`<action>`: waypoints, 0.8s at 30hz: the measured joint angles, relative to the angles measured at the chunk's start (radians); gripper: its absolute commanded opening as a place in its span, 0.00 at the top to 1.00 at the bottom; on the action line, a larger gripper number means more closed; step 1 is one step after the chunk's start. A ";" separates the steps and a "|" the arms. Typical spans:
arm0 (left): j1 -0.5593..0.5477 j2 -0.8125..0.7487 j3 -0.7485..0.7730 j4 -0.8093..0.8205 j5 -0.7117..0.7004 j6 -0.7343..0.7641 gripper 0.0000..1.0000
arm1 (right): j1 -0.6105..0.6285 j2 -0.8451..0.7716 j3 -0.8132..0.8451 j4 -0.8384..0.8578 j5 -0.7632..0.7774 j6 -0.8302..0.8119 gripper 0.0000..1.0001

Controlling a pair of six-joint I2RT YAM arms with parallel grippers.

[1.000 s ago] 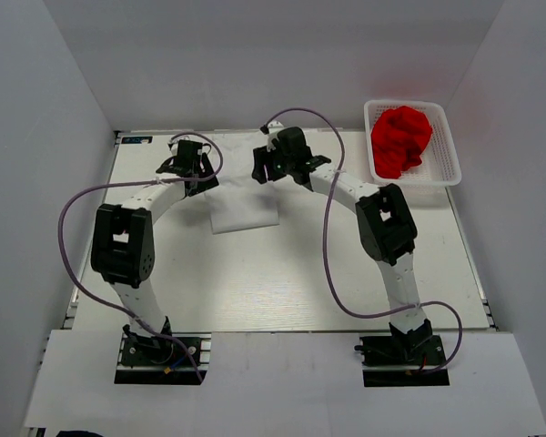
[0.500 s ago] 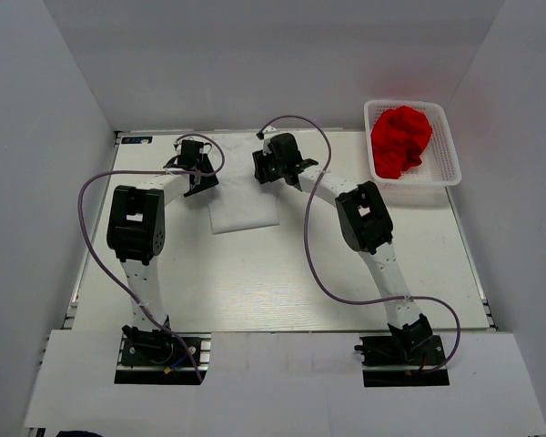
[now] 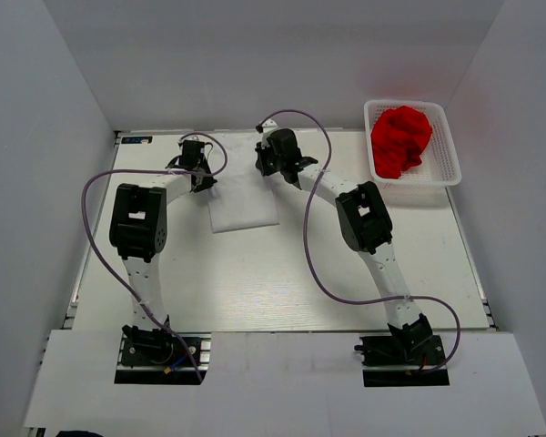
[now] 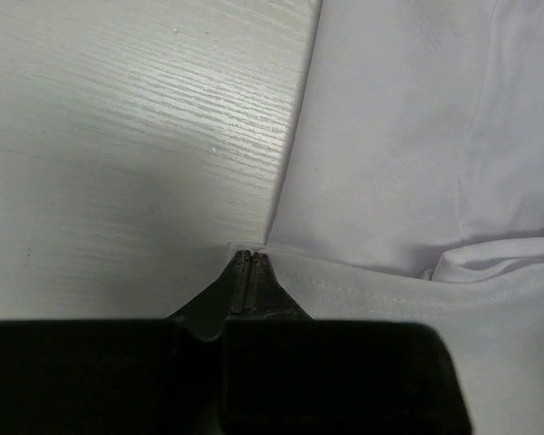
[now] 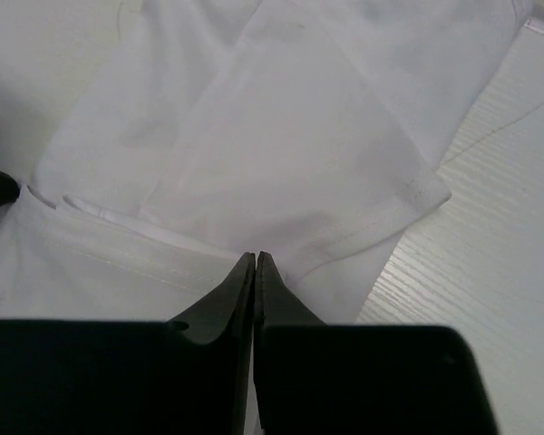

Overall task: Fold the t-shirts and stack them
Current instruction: Fold the folded rectangular tshirt in 1/3 of the way

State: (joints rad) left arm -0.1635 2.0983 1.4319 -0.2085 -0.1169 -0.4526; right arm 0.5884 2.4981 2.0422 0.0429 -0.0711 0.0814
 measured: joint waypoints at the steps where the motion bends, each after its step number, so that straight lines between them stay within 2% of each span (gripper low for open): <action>1: 0.000 0.000 0.000 0.007 0.002 0.000 1.00 | 0.000 0.000 0.000 0.001 -0.002 0.002 1.00; 4: 0.000 -0.026 -0.059 0.073 0.003 0.000 1.00 | -0.002 0.000 0.000 0.002 -0.008 0.005 1.00; 10: -0.005 -0.206 -0.281 0.216 0.005 0.007 1.00 | -0.006 -0.032 -0.064 0.031 -0.022 0.004 1.00; 17: -0.013 -0.330 -0.300 0.355 0.032 0.046 1.00 | -0.007 -0.197 -0.288 0.095 -0.024 -0.003 1.00; 24: -0.022 -0.336 -0.306 0.396 0.072 0.079 1.00 | -0.008 -0.269 -0.319 0.167 0.010 -0.004 1.00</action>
State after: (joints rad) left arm -0.1856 1.7626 1.1255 0.1879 -0.0444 -0.3737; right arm 0.5808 2.2288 1.7237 0.2104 -0.0616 0.0772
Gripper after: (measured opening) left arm 0.022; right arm 0.011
